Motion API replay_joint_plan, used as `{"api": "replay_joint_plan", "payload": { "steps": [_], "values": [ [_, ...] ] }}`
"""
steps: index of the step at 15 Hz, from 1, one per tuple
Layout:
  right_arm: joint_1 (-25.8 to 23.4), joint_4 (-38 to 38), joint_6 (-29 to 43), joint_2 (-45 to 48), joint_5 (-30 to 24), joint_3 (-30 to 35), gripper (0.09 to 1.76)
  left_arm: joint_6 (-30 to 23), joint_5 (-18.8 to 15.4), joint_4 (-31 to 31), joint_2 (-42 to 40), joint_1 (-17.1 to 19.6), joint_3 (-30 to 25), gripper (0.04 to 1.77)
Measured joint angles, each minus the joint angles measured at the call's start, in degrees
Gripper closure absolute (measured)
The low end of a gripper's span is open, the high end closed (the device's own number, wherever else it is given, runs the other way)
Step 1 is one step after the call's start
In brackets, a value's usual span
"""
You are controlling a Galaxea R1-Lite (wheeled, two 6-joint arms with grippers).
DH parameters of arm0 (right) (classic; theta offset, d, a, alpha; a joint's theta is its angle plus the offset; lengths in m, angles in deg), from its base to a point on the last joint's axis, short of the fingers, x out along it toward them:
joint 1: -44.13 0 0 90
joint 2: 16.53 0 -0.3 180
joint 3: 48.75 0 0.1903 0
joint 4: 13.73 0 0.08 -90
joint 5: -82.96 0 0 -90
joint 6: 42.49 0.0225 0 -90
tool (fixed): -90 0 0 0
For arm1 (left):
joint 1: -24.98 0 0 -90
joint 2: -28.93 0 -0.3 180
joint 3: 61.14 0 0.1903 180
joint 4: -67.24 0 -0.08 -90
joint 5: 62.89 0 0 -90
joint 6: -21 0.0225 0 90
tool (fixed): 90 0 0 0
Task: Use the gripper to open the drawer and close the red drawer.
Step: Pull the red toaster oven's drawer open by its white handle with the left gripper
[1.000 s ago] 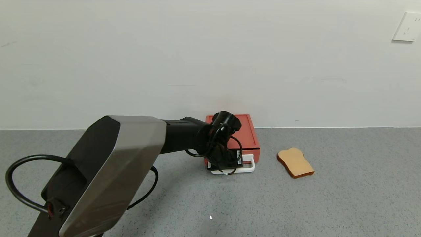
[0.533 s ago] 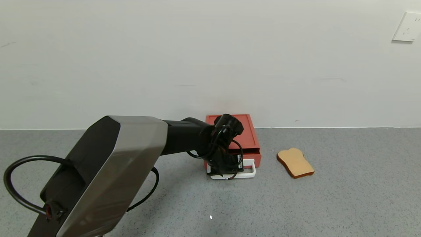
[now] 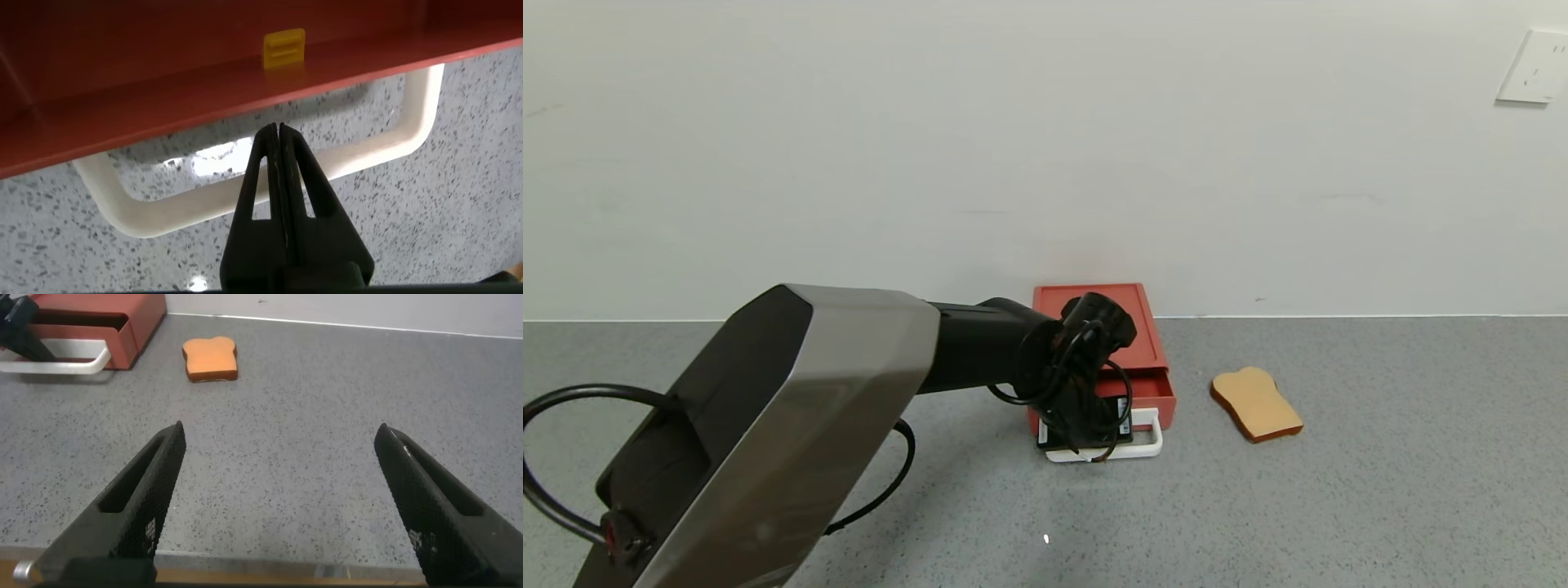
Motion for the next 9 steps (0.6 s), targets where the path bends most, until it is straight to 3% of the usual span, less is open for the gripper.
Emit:
{"api": "replay_joint_plan", "payload": {
  "steps": [9],
  "values": [
    [0.0,0.0,0.0,0.0,0.2,0.0,0.15,-3.0,0.0,0.0,-3.3,-2.2,-5.6,1.7]
  ]
}}
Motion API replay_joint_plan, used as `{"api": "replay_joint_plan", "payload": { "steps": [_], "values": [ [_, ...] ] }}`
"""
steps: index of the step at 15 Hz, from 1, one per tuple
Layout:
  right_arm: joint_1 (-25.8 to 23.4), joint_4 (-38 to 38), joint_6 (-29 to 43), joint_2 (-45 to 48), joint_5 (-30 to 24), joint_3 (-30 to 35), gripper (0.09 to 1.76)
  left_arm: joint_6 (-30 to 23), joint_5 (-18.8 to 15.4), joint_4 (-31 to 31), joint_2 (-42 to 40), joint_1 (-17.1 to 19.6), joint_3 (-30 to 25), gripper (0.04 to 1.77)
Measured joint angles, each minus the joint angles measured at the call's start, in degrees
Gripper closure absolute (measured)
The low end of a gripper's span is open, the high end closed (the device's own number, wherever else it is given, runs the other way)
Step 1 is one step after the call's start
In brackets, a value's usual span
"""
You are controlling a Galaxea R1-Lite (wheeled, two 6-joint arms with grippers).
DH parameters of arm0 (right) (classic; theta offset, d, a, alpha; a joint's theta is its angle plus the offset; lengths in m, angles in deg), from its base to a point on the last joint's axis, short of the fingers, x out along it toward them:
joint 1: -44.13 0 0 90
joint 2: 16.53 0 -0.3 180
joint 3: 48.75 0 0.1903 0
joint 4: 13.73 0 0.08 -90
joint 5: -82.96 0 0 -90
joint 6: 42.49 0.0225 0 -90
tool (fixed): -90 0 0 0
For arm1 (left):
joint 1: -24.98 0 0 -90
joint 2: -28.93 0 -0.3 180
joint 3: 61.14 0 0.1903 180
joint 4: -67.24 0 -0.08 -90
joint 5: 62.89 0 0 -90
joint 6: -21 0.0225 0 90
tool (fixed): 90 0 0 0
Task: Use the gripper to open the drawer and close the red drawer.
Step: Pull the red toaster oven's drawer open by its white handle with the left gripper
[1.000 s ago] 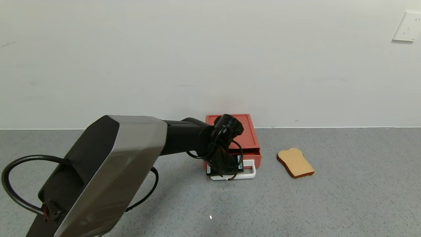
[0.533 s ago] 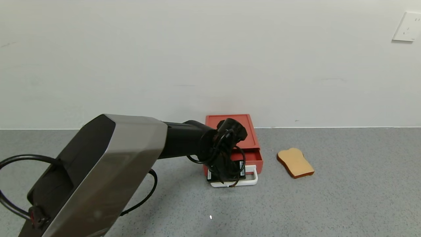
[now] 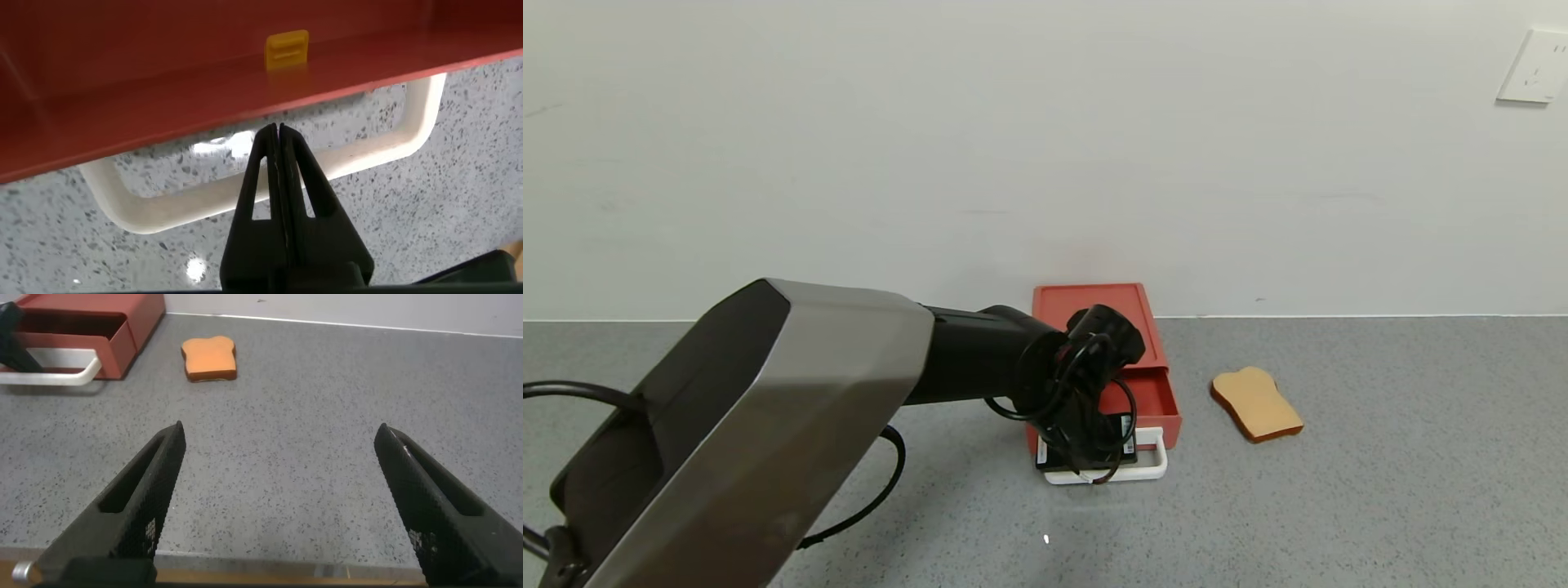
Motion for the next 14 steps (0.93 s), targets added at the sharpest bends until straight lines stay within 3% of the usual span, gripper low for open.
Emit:
{"api": "replay_joint_plan", "payload": {
  "steps": [14],
  "values": [
    [0.0,0.0,0.0,0.0,0.1,0.0,0.15,-3.8,0.1,-0.5,-3.0,-2.3,-6.2,1.7]
  ]
}}
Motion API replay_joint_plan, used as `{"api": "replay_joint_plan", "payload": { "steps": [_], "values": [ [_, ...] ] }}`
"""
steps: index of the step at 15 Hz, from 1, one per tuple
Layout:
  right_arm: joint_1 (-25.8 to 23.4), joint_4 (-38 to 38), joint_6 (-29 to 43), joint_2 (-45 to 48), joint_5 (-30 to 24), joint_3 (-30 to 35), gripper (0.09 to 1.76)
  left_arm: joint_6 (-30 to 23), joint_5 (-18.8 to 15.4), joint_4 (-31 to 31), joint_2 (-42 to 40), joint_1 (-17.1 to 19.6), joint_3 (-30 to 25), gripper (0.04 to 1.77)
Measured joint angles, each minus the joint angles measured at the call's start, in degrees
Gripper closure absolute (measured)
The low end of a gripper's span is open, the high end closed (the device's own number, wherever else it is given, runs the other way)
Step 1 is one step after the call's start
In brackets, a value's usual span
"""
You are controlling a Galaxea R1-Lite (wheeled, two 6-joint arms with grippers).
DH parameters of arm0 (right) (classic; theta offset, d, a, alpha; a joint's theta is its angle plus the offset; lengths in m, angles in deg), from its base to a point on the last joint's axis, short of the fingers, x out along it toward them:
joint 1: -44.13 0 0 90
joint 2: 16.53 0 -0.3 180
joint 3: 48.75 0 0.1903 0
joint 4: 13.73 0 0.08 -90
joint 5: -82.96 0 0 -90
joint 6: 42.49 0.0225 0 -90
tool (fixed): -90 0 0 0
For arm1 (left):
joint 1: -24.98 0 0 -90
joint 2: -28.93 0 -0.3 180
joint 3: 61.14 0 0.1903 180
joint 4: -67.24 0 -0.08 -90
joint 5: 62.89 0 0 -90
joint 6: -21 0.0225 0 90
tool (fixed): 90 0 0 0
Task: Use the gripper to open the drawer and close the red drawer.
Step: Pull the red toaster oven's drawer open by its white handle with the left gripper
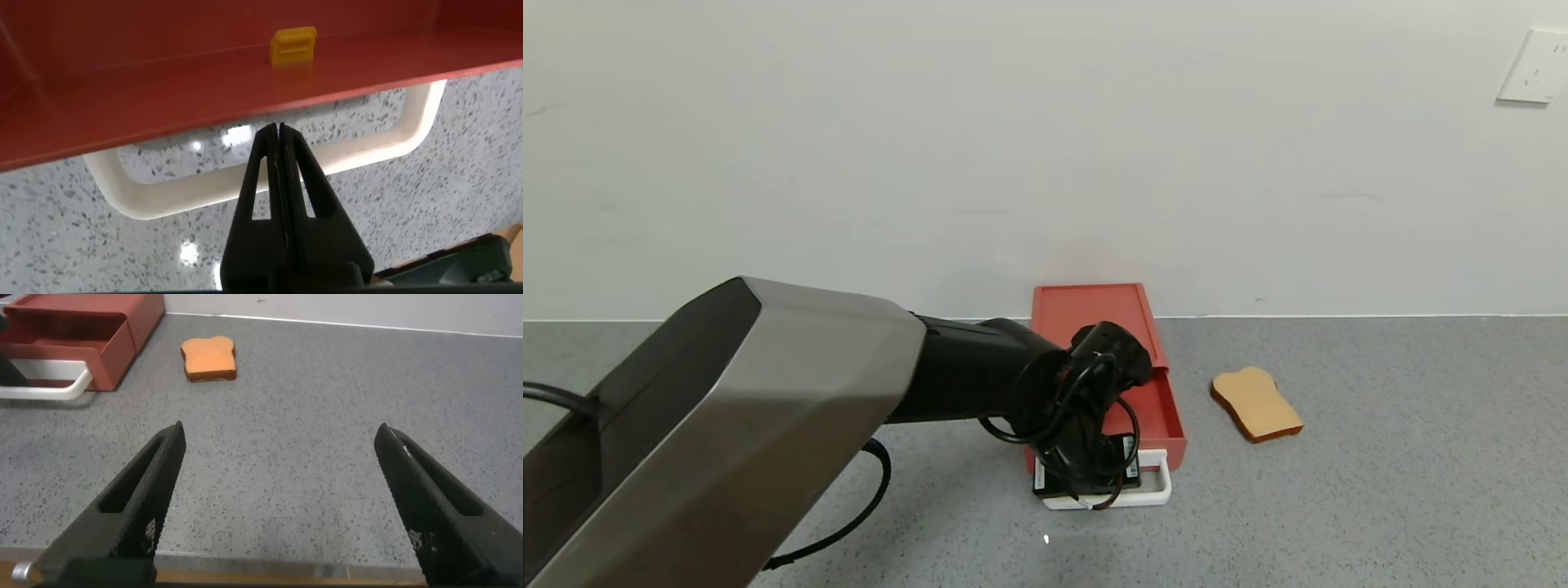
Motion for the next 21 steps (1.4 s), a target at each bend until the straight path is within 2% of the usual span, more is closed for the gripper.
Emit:
{"api": "replay_joint_plan", "payload": {
  "steps": [21],
  "values": [
    [0.0,0.2,-0.1,0.0,0.1,0.0,0.15,-2.8,0.1,-0.3,-2.3,-2.5,-3.7,1.7]
  ]
}}
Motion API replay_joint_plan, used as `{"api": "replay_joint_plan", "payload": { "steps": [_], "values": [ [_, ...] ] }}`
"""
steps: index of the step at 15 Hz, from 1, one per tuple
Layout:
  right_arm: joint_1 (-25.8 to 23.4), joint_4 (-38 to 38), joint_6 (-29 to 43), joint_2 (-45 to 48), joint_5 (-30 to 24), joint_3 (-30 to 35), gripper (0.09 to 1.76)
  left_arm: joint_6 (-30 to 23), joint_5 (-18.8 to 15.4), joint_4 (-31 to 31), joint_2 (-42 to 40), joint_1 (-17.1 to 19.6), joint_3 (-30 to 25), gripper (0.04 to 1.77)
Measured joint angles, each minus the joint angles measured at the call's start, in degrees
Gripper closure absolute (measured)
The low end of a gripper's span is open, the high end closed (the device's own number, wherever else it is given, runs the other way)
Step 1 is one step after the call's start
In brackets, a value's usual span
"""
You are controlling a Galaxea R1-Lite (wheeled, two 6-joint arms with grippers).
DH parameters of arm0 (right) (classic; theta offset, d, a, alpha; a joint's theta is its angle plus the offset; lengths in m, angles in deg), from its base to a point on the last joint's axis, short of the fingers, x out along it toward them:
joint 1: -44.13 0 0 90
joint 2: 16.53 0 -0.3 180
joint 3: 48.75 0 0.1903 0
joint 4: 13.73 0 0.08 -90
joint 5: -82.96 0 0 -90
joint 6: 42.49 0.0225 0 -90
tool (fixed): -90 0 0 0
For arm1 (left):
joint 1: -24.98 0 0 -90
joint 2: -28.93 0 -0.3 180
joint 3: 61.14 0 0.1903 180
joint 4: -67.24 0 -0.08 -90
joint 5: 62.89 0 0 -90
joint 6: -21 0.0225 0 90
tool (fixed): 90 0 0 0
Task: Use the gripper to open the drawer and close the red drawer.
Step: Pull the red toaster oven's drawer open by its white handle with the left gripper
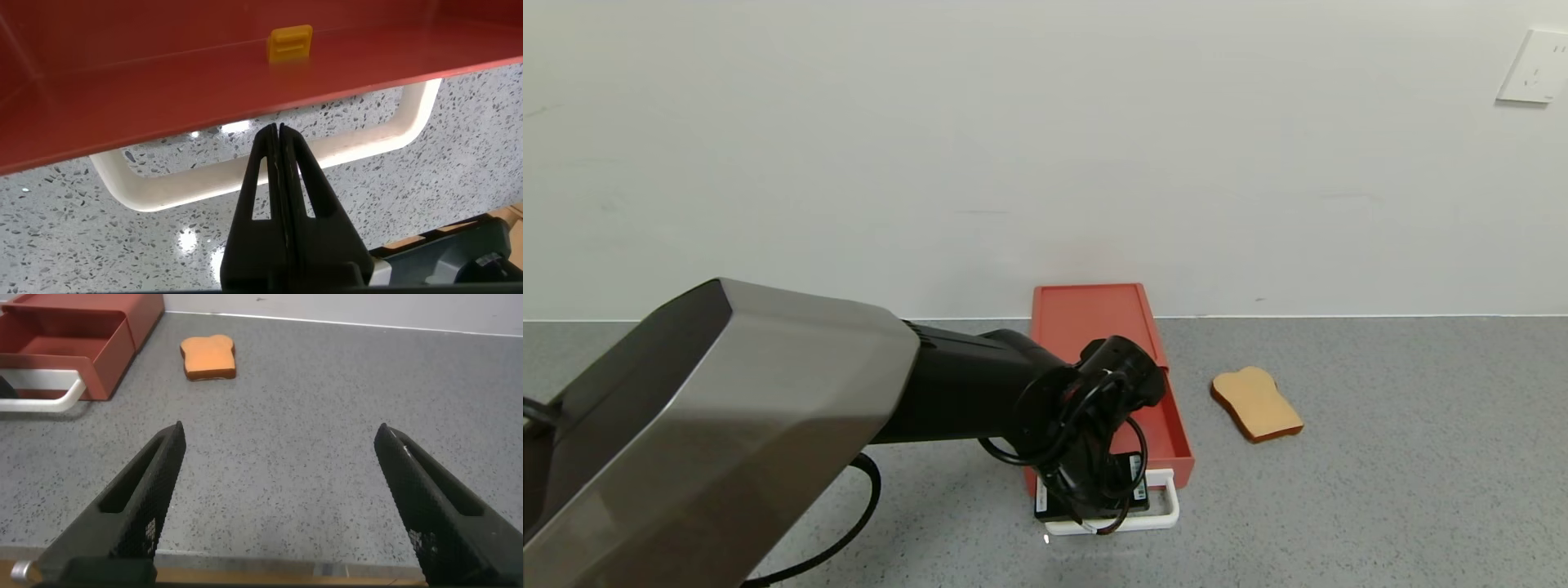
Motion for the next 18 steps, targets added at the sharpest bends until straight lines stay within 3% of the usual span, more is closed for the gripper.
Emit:
{"api": "replay_joint_plan", "payload": {
  "steps": [18],
  "values": [
    [0.0,-0.2,0.2,0.0,0.2,0.0,0.15,-0.3,0.8,0.3,-2.0,-0.2,0.4,1.7]
  ]
}}
